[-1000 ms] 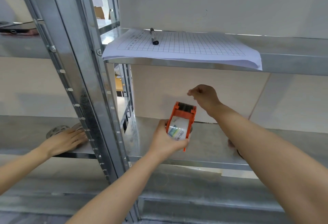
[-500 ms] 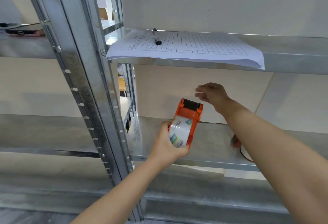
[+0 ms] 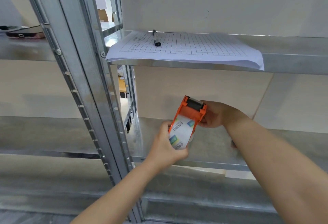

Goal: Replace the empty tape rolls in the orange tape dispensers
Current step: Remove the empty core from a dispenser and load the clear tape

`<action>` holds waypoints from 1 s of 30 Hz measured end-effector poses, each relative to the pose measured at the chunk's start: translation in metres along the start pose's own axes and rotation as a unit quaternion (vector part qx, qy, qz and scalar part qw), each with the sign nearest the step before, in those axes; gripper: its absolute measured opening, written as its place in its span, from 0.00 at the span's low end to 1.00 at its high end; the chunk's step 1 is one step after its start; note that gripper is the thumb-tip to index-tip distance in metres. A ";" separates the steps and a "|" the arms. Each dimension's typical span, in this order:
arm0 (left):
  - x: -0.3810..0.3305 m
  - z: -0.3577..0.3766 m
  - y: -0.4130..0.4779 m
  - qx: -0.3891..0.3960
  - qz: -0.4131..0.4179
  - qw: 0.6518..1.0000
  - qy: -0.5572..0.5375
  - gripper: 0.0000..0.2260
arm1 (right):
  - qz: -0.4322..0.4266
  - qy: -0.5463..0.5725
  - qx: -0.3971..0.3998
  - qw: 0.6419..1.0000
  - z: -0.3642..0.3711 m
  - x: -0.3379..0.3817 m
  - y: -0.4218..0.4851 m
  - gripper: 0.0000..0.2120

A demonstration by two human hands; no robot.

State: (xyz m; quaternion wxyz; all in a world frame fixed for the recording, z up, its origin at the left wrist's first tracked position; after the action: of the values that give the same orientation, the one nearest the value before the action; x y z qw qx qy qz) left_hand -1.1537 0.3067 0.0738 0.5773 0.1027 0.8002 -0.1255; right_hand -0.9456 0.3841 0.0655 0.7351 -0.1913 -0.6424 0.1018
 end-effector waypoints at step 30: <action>0.048 -0.010 0.033 -0.098 -0.163 0.938 -0.290 0.20 | -0.086 0.256 0.012 0.963 0.069 -0.116 -0.028 0.11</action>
State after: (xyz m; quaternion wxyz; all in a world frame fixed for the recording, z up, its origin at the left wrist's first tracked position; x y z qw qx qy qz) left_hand -1.1675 0.3422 0.0282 0.7634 -0.1271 0.6119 -0.1633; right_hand -1.0337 0.3228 -0.0210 0.8832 -0.1465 -0.4455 -0.0064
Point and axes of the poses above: each hand's wrist, its own y-axis towards the middle knuckle, its own z-axis out of the palm, x = y × z, the point moved 5 cm from there along y, towards the middle knuckle, and after that the axes turned 13 degrees about -z, right-handed, at the moved point
